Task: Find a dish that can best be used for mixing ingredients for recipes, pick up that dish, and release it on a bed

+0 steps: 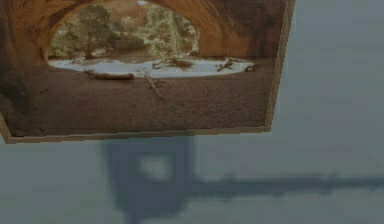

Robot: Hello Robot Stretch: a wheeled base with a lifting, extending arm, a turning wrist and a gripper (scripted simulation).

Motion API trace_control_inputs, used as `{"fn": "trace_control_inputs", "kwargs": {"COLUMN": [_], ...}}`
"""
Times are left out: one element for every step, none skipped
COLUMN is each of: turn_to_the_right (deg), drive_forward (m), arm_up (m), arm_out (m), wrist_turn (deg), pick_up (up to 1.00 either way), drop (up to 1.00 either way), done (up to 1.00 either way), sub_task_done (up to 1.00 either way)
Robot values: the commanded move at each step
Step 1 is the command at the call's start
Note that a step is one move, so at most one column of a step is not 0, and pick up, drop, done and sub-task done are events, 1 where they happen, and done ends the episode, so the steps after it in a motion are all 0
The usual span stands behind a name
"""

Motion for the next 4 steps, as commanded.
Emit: {"fn": "trace_control_inputs", "kwargs": {"turn_to_the_right": [0.0, 0.0, 0.0, 0.0], "drive_forward": [0.00, 0.00, 0.00, 0.00], "arm_up": [-0.20, 0.00, 0.10, 0.10], "arm_out": [0.00, 0.00, 0.00, 0.00], "wrist_turn": [0.0, 0.0, 0.0, 0.0], "pick_up": [0.00, 1.00, 0.00, 0.00], "drop": [0.00, 0.00, 0.00, 0.00], "done": [0.00, 0.00, 0.00, 0.00], "sub_task_done": [0.00, 0.00, 0.00, 0.00]}}
